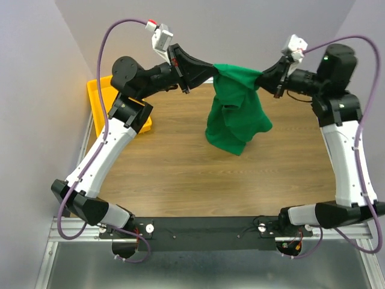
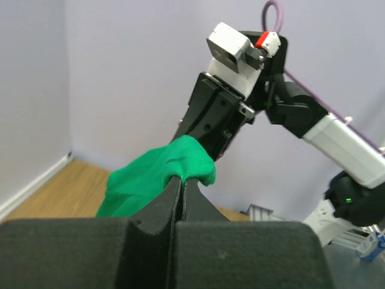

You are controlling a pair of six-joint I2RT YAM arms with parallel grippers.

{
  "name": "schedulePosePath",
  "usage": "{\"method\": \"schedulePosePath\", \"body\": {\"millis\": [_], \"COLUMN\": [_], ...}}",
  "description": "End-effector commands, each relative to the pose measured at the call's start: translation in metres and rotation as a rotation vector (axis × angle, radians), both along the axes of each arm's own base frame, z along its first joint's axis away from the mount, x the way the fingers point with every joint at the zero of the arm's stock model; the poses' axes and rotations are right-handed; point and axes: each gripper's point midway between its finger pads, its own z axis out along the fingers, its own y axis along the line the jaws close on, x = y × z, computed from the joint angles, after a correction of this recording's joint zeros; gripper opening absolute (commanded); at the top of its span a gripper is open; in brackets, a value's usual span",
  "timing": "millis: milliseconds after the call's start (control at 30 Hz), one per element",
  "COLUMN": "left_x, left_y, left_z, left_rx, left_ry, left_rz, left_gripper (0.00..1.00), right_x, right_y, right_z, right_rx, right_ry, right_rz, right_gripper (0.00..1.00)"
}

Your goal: Fold and stack the t-shirts

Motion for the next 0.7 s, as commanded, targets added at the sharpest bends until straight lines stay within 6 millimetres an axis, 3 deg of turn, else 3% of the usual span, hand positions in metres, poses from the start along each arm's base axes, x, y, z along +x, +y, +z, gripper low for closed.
{"method": "schedulePosePath", "body": {"millis": [0,100,133,167,200,233,267,300,333,367,400,467,500,533,567,600,633,667], "left_x": [-0.063,-0.079,-0.081,-0.086,-0.071,-0.072,-0.064,-0.034,-0.021,-0.012,0.011,0.034,0.050,0.063,0.073,0.082,0.094,0.109], "left_y": [0.006,0.011,0.014,0.021,0.023,0.031,0.036,0.041,0.049,0.066,0.085,0.101,0.118,0.121,0.127,0.132,0.142,0.144], "left_z": [0.058,0.071,0.073,0.077,0.067,0.068,0.061,0.035,0.022,0.011,-0.002,-0.053,-0.072,-0.109,-0.125,-0.142,-0.160,-0.183], "left_rx": [-0.112,-0.151,-0.160,-0.173,-0.177,-0.190,-0.191,-0.180,-0.181,-0.184,-0.220,-0.227,-0.235,-0.217,-0.213,-0.198,-0.181,-0.143], "left_ry": [-0.176,-0.189,-0.194,-0.206,-0.166,-0.163,-0.138,-0.030,0.022,0.087,0.174,0.365,0.418,0.520,0.559,0.594,0.621,0.658], "left_rz": [-0.137,-0.161,-0.151,-0.130,-0.071,-0.030,0.021,0.143,0.212,0.296,0.430,0.527,0.598,0.630,0.664,0.693,0.742,0.780], "left_gripper": [0.00,0.00,0.00,0.00,0.00,0.00,0.00,0.00,0.00,0.00,0.00,0.00,0.00,0.00,0.00,0.00,0.00,0.00], "right_x": [-0.046,-0.054,-0.050,-0.034,-0.032,-0.007,0.003,0.009,0.022,0.047,0.057,0.080,0.114,0.147,0.153,0.181,0.194,0.206], "right_y": [0.000,0.004,0.005,0.010,0.016,0.025,0.032,0.047,0.057,0.072,0.090,0.111,0.124,0.119,0.123,0.110,0.101,0.088], "right_z": [0.074,0.109,0.110,0.103,0.106,0.089,0.081,0.072,0.057,0.030,0.011,-0.022,-0.059,-0.078,-0.094,-0.111,-0.128,-0.136], "right_rx": [0.057,0.126,0.138,0.147,0.163,0.163,0.163,0.162,0.157,0.145,0.143,0.141,0.134,0.127,0.119,0.104,0.069,0.045], "right_ry": [-0.189,-0.203,-0.188,-0.142,-0.122,-0.055,-0.024,0.008,0.048,0.118,0.185,0.293,0.378,0.390,0.419,0.415,0.404,0.382], "right_rz": [0.054,0.080,0.089,0.100,0.125,0.135,0.145,0.172,0.181,0.183,0.206,0.202,0.119,-0.045,-0.048,-0.207,-0.285,-0.373], "right_gripper": [0.01,0.01,0.02,0.02,0.04,0.04,0.04,0.04,0.04,0.04,0.04,0.08,0.22,0.34,0.50,0.83,1.00,1.00]}}
